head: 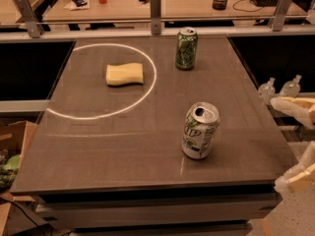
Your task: Move 7up can near sponge
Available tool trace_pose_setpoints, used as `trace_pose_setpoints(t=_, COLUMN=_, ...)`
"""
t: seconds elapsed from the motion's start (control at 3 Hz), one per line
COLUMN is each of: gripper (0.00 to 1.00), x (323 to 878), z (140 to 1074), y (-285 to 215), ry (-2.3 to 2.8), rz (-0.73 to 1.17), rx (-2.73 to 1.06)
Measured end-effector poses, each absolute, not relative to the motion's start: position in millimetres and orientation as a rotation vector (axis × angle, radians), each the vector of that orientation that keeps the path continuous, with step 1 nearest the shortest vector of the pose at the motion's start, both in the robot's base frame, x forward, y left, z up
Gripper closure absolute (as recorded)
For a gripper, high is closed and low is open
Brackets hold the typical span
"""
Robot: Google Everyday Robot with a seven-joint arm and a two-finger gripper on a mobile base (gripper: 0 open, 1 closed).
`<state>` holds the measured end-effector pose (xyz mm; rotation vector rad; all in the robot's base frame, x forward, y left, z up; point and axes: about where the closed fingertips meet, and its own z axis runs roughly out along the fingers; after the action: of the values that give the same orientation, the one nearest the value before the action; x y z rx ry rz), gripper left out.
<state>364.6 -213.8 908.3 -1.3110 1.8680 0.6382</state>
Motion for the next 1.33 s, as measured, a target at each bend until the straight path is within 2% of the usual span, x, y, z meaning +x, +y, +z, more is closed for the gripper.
trace_pose_setpoints(t=0.67, gripper=0.0, x=356.4, z=882.9, y=-175.2, ry=1.735, rz=0.638, rx=-1.133)
trace_pose_setpoints(t=1.33, gripper=0.0, x=381.1, z=853.9, y=-136.8, ry=1.553, rz=0.607, rx=-1.064)
